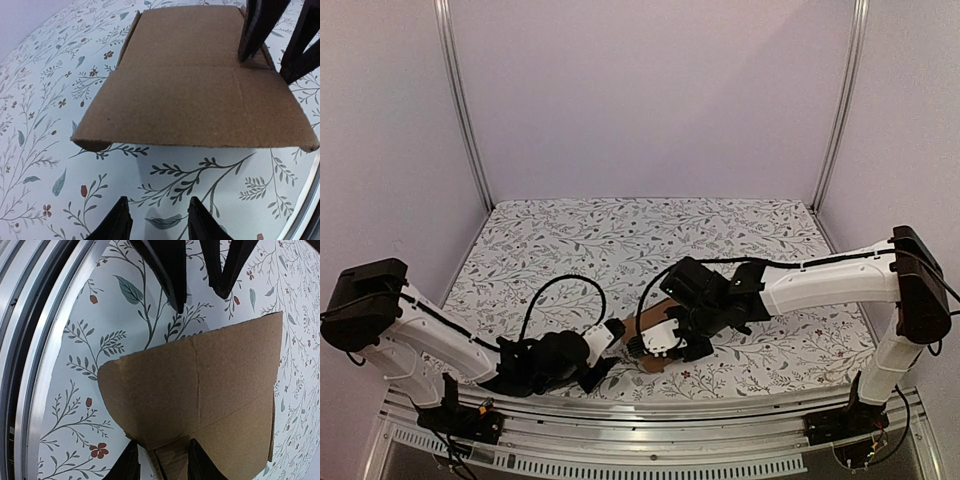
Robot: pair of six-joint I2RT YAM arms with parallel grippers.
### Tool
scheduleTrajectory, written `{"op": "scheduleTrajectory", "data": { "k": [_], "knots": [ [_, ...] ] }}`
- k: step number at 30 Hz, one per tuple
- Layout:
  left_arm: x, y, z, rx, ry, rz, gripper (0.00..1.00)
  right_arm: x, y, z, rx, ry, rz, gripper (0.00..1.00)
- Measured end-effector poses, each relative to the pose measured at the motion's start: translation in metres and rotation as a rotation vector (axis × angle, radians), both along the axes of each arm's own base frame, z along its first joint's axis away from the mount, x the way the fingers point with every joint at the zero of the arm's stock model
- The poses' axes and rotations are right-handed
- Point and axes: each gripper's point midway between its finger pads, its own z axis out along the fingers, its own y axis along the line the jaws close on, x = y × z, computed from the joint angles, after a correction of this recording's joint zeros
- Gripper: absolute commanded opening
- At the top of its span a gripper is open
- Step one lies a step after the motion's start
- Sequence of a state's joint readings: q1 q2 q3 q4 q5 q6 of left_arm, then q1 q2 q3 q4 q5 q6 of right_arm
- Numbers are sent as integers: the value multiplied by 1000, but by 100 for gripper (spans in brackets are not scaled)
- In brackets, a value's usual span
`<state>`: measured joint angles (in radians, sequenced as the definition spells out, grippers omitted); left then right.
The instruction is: Fold the paper box
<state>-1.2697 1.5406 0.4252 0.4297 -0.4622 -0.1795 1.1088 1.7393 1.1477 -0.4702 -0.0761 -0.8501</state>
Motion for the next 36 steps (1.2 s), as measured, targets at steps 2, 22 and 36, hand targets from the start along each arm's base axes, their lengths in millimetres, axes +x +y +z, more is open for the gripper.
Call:
{"op": "scheduleTrajectory", "data": {
  "k": [2,22,36],
  "knots": [
    [1,-1,2,-4,-7,-3,41,1,0,0,1,-3,-4,32],
    [-30,-39,28,-227,9,52,42,4,-4,-1,-17,18,-86,40],
    [-26,-58,34,-375,-85,90,41,17,-3,0,16,43,-186,38]
  ]
}}
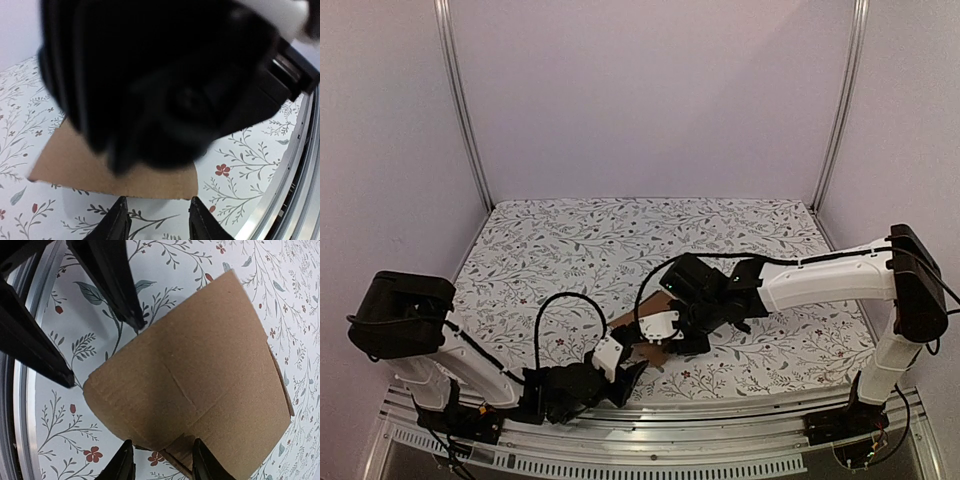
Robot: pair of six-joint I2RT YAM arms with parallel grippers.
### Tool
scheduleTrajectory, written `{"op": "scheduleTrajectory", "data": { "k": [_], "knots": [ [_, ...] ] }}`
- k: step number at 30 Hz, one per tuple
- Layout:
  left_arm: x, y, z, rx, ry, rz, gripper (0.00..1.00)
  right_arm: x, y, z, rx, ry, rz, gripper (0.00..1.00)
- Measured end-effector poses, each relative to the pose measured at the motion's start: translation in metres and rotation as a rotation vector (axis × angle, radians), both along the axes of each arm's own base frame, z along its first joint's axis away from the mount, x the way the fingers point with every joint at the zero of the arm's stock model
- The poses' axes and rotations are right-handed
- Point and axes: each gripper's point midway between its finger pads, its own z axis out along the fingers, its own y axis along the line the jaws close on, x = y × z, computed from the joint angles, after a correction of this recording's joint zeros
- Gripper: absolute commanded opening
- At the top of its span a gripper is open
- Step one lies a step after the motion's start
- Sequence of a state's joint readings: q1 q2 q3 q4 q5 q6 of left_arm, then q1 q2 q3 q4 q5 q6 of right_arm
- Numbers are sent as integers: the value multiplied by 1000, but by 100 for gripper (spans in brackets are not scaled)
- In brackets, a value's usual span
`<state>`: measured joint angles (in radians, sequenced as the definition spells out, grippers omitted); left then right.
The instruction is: Fold the paper box
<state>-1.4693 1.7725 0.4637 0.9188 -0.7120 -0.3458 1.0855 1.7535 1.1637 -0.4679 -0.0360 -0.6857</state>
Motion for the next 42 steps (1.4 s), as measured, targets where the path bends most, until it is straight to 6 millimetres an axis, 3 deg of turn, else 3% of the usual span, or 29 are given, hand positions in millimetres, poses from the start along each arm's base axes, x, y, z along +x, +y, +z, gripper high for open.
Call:
{"op": "scheduleTrajectory", "data": {
  "k": [4,8,12,17,22,27,33,37,42],
  "knots": [
    [-7,24,2,32,-1,-24,42,7,1,1,24,2,-31,38],
    [-7,46,34,0,-9,-3,44,8,2,1,35,1,-40,39],
    [0,76,53,-38,-36,66,62,9,3,1,39,-1,-38,44],
    [19,114,42,14,-43,164,67,7,0,0,17,-16,7,49],
    [44,129,30,83,-15,179,65,4,-6,0,-17,-35,62,52],
    [54,124,1,201,35,97,62,-1,-4,1,-46,-84,123,53],
    [55,91,-32,320,67,-28,61,-5,3,4,-66,-160,168,52],
    [64,71,-41,334,40,-47,59,-1,6,9,-59,-186,160,52],
    [76,47,-35,297,-19,-52,52,3,10,12,-43,-202,152,52]
  ]
}}
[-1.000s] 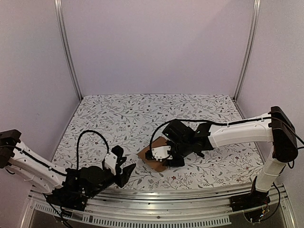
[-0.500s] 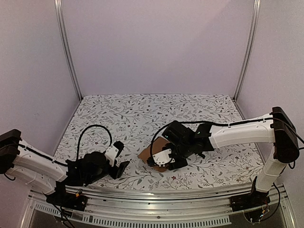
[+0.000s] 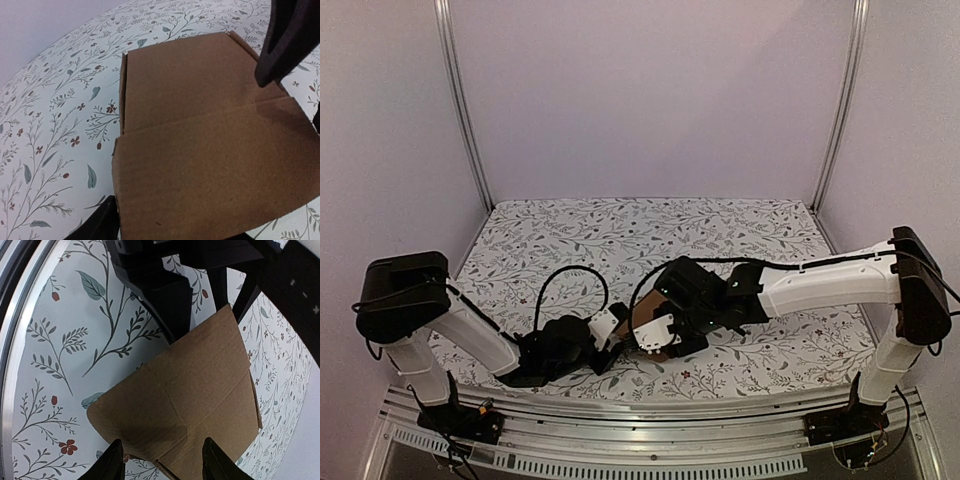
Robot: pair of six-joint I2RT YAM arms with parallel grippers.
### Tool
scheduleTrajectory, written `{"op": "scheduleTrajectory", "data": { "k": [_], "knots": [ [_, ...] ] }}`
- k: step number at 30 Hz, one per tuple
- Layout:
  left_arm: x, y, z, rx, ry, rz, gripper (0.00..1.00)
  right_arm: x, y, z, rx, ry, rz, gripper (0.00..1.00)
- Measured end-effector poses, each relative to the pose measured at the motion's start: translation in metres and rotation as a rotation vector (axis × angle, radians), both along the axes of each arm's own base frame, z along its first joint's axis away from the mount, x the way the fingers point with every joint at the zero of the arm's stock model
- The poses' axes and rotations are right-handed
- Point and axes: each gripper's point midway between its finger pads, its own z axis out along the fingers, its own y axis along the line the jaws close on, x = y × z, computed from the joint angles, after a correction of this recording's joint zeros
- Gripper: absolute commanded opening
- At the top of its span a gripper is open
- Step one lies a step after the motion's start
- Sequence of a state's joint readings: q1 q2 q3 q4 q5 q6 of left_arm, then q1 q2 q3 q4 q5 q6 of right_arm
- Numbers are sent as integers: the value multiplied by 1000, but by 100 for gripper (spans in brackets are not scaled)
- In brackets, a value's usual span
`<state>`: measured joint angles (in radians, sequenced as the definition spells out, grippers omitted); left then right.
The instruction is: Fold the paper box
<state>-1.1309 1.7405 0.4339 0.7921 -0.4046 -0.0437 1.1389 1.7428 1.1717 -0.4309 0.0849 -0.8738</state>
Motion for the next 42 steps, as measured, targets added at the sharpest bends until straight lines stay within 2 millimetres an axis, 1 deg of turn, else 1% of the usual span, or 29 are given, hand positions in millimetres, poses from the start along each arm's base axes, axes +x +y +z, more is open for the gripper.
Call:
{"op": "scheduleTrajectory", "data": {
  "k": [3,9,17,26,28,33,39,42],
  "knots": [
    [4,-9,6,-25,-28,-8,44,1,3,-1,7,-4,1,52],
    [6,-12,13,-44,-51,-12,35,1,7,-13,-5,-3,8,50],
    [8,-8,12,-40,-52,2,30,5,9,-11,6,-37,-10,40],
    [10,-4,9,-52,-28,26,31,6,12,-9,23,-60,-44,19],
    [10,-2,8,-54,-21,33,32,5,13,-8,33,-70,-50,17],
    [10,-2,12,-77,-10,43,38,5,13,-5,54,-115,-61,16],
    [10,-1,22,-120,4,68,44,14,10,3,73,-172,-102,16],
    [9,3,24,-131,7,77,45,19,10,9,86,-196,-123,16]
  ]
}}
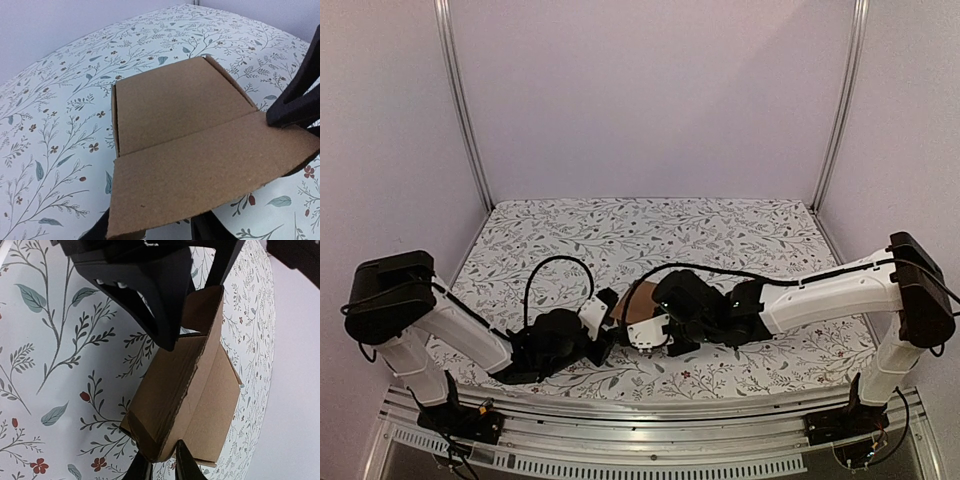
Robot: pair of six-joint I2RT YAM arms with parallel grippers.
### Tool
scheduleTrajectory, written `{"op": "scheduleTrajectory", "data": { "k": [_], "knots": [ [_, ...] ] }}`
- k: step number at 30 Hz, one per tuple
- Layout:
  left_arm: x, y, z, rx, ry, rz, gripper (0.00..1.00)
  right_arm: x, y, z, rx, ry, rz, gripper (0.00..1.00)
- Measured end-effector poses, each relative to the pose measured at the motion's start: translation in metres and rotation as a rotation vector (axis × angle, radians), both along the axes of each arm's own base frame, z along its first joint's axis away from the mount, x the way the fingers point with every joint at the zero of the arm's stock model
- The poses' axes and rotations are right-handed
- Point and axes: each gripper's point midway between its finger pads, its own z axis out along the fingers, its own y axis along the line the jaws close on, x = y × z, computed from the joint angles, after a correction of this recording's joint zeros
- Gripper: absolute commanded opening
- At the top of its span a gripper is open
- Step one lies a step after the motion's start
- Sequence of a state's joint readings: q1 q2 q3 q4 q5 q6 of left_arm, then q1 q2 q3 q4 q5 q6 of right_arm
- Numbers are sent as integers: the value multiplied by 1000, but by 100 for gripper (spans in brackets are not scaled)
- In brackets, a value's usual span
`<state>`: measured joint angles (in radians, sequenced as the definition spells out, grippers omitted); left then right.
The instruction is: Fold the paper box
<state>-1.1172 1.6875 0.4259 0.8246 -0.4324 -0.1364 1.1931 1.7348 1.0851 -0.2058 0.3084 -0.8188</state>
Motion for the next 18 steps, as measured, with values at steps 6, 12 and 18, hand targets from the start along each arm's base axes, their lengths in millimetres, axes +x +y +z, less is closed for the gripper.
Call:
{"op": "scheduleTrajectory", "data": {
  "k": [6,12,18],
  "knots": [
    [-2,6,7,-11,4,7,47,7,-2,13,33,-44,-38,8],
    [-6,14,15,-40,7,14,48,10,-3,18,54,-60,-59,5],
    [-9,18,16,-54,17,19,50,10,-1,19,68,-55,-58,9]
  ]
}}
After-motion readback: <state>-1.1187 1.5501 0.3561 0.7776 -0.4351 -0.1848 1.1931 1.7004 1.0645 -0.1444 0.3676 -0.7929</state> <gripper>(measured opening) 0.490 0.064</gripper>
